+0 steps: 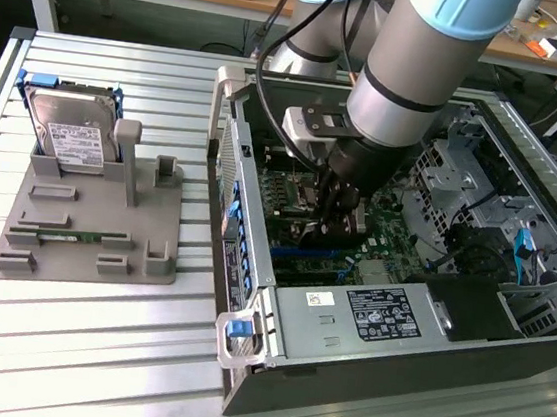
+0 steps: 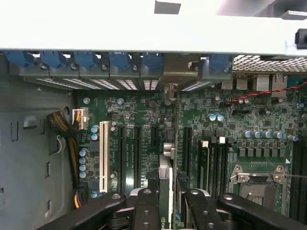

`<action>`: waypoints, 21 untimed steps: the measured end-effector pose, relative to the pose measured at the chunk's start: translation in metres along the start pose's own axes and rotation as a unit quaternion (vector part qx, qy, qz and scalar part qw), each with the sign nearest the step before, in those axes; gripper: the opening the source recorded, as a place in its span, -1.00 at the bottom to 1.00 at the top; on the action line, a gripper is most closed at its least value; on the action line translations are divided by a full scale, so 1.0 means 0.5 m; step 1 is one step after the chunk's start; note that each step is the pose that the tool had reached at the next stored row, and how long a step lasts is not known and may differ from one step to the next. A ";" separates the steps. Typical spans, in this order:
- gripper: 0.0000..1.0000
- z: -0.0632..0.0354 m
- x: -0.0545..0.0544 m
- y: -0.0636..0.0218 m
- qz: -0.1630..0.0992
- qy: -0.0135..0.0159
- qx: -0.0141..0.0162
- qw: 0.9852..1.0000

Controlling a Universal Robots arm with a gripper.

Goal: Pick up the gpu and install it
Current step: 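Insert the gpu into the slot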

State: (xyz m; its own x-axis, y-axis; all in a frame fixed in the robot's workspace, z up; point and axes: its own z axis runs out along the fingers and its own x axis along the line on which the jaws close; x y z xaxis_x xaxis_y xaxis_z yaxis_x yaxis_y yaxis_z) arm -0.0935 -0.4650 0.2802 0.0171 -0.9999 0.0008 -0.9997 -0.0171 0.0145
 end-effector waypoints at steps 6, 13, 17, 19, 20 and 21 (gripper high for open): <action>-0.48 0.000 0.001 -0.008 0.006 0.003 0.000 1.000; -0.48 0.000 0.002 -0.025 0.006 0.004 0.000 1.000; -0.48 0.000 0.002 -0.029 0.006 0.018 0.000 1.000; -0.48 0.000 -0.001 -0.029 0.006 0.018 0.000 1.000; -0.48 0.000 -0.004 -0.029 0.006 0.019 0.000 1.000; -0.48 0.000 -0.010 -0.029 0.006 0.020 0.000 1.000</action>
State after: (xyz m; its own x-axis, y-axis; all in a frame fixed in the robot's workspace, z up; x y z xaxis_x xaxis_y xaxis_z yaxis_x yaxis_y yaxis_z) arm -0.0790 -0.4595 0.2802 0.0050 -0.9991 0.0417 -0.9999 -0.0044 0.0148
